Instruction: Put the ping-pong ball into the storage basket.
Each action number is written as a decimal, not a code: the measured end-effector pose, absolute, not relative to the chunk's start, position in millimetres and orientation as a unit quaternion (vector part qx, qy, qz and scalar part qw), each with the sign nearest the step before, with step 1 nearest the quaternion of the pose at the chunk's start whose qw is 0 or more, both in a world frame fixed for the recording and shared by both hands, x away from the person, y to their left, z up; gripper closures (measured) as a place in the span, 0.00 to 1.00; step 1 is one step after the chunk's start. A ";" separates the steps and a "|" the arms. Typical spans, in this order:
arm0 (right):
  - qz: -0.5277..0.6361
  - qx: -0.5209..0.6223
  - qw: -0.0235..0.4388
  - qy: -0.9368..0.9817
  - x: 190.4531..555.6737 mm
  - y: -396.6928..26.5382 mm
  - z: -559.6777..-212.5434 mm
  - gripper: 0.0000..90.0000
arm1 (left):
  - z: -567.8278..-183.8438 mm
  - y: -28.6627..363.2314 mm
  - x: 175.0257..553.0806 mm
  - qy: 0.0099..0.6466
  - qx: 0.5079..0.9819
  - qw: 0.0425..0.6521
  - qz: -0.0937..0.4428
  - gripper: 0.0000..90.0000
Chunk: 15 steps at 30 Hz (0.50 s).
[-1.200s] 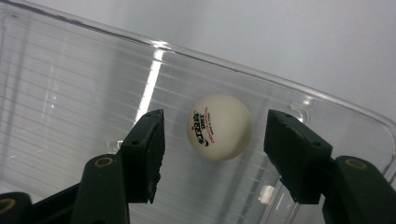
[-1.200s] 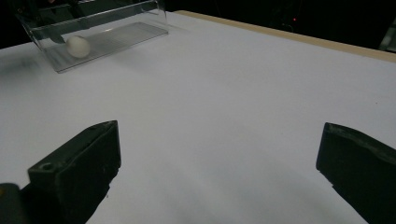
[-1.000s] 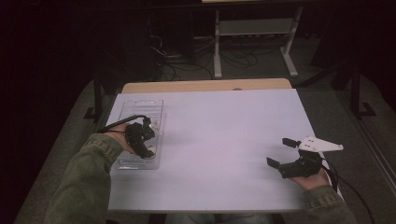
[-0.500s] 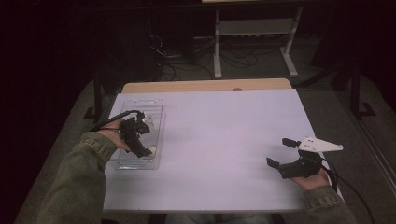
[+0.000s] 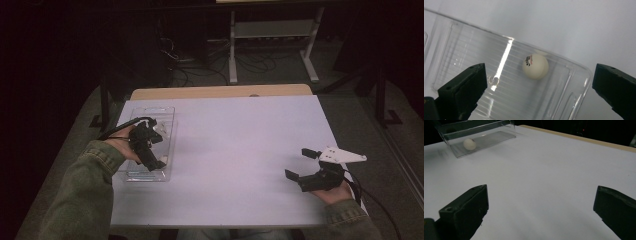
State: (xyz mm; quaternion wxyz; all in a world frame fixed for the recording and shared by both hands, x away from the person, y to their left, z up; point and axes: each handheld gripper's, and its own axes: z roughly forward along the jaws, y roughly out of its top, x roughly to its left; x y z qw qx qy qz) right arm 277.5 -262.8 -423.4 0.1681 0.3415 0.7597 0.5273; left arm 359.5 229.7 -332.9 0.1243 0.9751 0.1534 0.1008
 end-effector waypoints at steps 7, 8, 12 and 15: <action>0.529 0.342 0.167 0.759 277.0 -263.6 -422.9 0.00 | -329.7 230.2 353.0 0.154 0.972 0.142 0.109 0.00; 0.529 0.342 0.167 0.758 276.9 -263.6 -422.8 0.00 | -328.9 230.6 352.1 0.154 0.971 0.146 0.110 0.00; 0.530 0.342 0.167 0.758 276.9 -263.8 -422.8 0.00 | -326.5 230.8 346.6 0.153 0.967 0.164 0.117 0.00; 0.530 0.342 0.167 0.758 276.9 -263.7 -422.7 0.00 | -326.0 231.4 342.4 0.153 0.964 0.181 0.124 0.00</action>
